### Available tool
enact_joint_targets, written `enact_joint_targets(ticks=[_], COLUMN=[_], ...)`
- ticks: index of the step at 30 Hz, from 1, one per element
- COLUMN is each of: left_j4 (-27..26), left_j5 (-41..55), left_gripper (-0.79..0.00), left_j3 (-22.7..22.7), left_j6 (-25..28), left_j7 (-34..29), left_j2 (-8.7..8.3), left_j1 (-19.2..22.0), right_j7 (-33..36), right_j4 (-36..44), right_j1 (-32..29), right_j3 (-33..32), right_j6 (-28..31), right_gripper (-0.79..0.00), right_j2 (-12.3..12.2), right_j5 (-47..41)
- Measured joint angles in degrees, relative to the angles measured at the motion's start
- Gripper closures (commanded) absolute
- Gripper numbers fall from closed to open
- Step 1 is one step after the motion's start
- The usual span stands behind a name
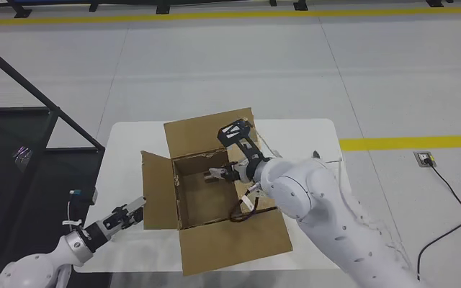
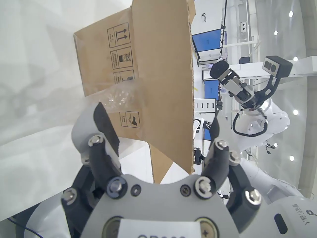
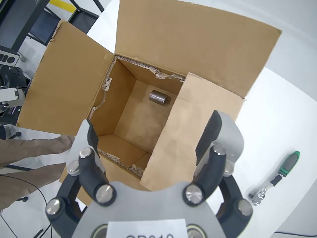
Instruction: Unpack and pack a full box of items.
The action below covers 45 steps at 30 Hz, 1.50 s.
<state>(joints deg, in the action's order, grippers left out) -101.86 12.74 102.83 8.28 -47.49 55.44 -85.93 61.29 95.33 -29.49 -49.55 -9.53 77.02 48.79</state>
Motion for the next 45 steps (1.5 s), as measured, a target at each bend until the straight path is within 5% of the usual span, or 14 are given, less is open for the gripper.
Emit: enact_joint_targets(ticks=[12,21,35,39,43,45], left_j4=[0.7,0.2,-1.1,-3.2,-5.6,-6.6], left_j5=[2.1,2.0,1.7,-1.0,-6.0,-9.0], left_gripper=[-0.785,-0.785,-0.785,-0.785,-0.573,-0.545], left_j3=[1.3,1.5,1.5,1.2,0.4,0.0], left_j6=[0.7,0.8,0.9,1.7,3.5,3.8], left_j7=[0.5,0.3,1.6,3.2,4.6,6.0], left_j2=[-0.09,-0.19,-0.18,-0.15,-0.14,-0.10], left_j1=[-0.7,-1.2,-2.7,-3.4,-5.1,-6.1], right_j7=[-9.4,-15.3,-15.3,-13.9,-14.1,-15.7], right_j4=[-28.6,-45.9,-47.2,-48.1,-50.6,-52.5], right_j1=[13.8,19.9,19.7,19.9,21.3,22.2], right_j3=[16.6,27.1,27.3,28.8,30.1,30.5], right_j6=[5.2,19.0,17.5,21.4,26.8,31.4], right_gripper=[-0.785,-0.785,-0.785,-0.785,-0.785,-0.785], right_j2=[9.4,16.4,16.5,17.0,18.2,18.6], right_j5=[-11.1,-4.5,-3.5,0.7,3.9,4.9])
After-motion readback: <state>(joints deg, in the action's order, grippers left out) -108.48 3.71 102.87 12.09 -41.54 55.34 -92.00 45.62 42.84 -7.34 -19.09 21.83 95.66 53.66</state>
